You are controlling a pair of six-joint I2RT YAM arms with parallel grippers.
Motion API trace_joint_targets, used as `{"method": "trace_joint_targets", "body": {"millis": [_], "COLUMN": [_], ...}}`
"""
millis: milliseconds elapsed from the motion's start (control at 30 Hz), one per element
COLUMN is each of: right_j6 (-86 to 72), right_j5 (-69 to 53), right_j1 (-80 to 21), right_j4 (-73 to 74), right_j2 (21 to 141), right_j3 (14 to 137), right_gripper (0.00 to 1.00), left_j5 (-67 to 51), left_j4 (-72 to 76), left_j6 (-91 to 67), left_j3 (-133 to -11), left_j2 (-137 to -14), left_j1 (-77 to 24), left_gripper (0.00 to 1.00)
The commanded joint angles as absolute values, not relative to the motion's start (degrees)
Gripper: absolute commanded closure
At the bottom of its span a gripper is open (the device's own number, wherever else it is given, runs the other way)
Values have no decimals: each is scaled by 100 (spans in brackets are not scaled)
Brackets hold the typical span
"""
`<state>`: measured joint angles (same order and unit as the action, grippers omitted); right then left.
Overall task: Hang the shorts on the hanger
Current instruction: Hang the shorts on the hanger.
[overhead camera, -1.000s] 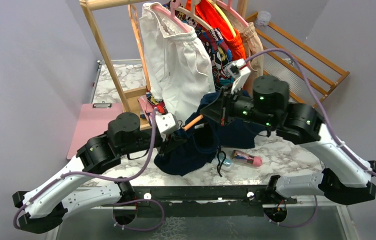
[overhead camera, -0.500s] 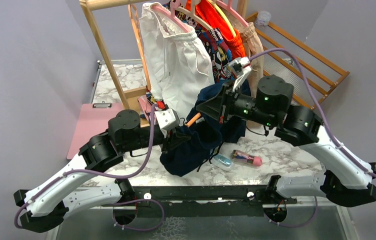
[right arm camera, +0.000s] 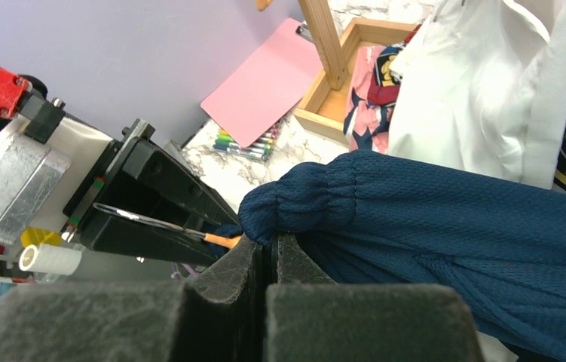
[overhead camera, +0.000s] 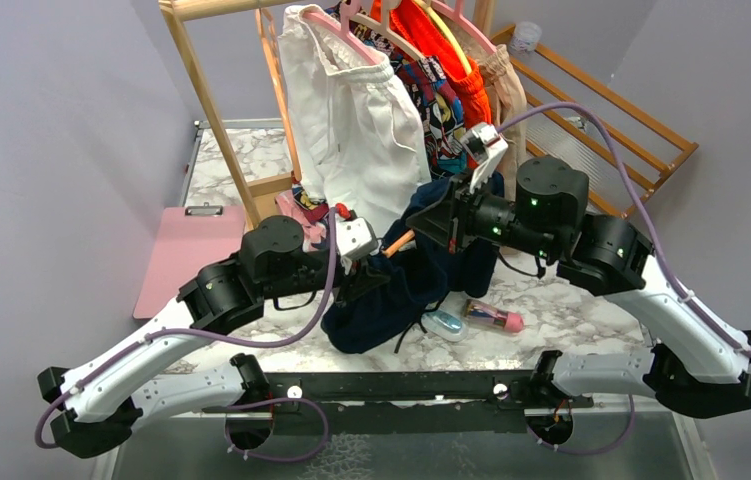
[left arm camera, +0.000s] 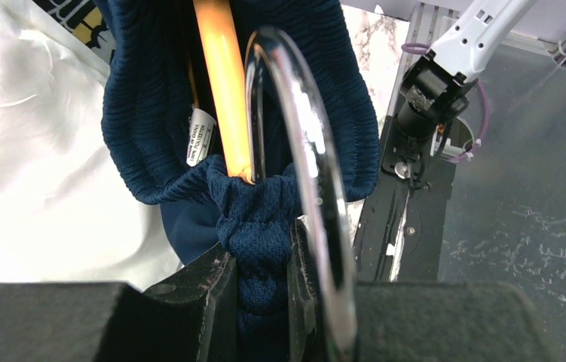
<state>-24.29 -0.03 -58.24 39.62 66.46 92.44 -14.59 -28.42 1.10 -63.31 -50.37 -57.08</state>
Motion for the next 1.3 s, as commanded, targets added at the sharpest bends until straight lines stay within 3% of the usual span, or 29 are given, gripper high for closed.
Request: {"method": "trace_joint_targets", "body": {"millis": [0,333,600,1000,1267], "right_j6": [-2352,-2276,-2487,-2075,-2196], "right_j5": [-131,2469,3145,604,-794], "right_j1": [-6145,-6147,-6146,-6148,-6145], "right_j4": [3940,5290,5565,4642,3934], "right_j2": [6356,5404,5155,5450,5712], "right_j3": [9064,9226,9250,9695,9100], "right_gripper": [99,99,99,99,99], "left_j5": [-1809,-2094,-1878,-1813,-1974], "left_j4": [-2492,-3719,-4157,-4399,-3816], "left_j6": [272,234,219,250,249], "left_j3": [-6500,-6626,-6868,-6923,-6881], "left_j2": [-5231,-4535,-4354,-4875,-5239], "left_j1": [-5730,-5730,-5730,-5731,-5730], "left_gripper": [100,100,100,100,100]}}
